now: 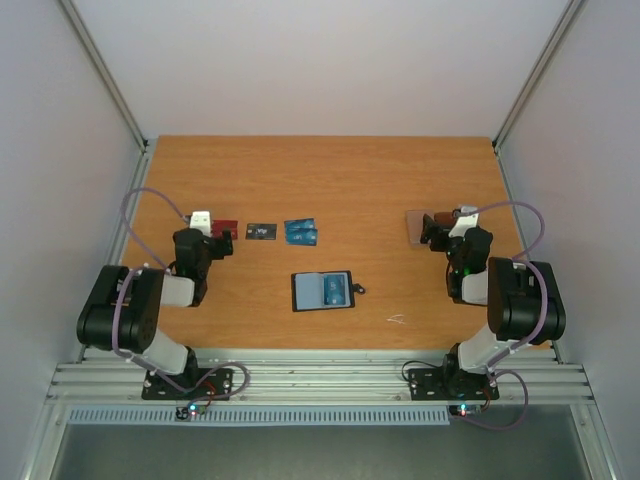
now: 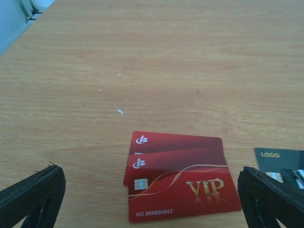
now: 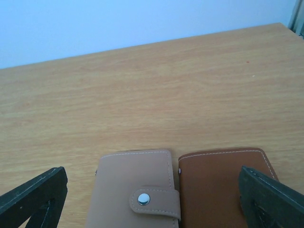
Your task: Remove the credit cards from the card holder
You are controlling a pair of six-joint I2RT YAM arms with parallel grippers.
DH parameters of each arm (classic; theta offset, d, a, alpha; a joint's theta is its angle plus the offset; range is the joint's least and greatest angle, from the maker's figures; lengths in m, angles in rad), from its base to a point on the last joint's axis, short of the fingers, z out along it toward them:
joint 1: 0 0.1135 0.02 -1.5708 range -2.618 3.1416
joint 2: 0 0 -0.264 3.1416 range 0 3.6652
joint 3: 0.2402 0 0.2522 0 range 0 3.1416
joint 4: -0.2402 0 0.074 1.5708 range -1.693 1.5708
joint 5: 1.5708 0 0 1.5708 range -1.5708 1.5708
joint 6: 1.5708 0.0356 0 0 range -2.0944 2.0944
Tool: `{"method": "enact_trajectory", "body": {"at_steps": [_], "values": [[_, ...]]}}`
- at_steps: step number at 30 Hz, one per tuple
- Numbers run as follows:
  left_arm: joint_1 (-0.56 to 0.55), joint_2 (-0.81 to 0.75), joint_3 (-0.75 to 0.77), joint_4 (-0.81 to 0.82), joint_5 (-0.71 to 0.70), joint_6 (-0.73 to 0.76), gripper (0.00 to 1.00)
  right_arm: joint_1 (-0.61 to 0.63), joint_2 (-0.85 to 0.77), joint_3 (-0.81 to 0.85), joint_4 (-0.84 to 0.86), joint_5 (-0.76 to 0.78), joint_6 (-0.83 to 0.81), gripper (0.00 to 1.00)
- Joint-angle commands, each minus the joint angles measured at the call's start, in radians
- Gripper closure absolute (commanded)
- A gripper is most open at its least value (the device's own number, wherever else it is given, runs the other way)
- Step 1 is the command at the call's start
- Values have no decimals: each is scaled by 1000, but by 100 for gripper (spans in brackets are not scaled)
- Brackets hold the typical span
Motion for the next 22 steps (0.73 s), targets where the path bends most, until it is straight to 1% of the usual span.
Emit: {"method": "enact_trajectory", "body": {"at_steps": [1,11,15,22], "values": [[-3,39,42,148,-88,38,0,4,-15,6,-35,-26,-31,1],[-3,49,42,164,-94,36,1,4,-16,8,-39,-37,-37,2],[-3,50,42,163,-93,36,1,7,-14,24,-72,-72,-56,1],[-2,49,44,161,-92,36,1,15,-16,30,-84,-64,-62,1]]}}
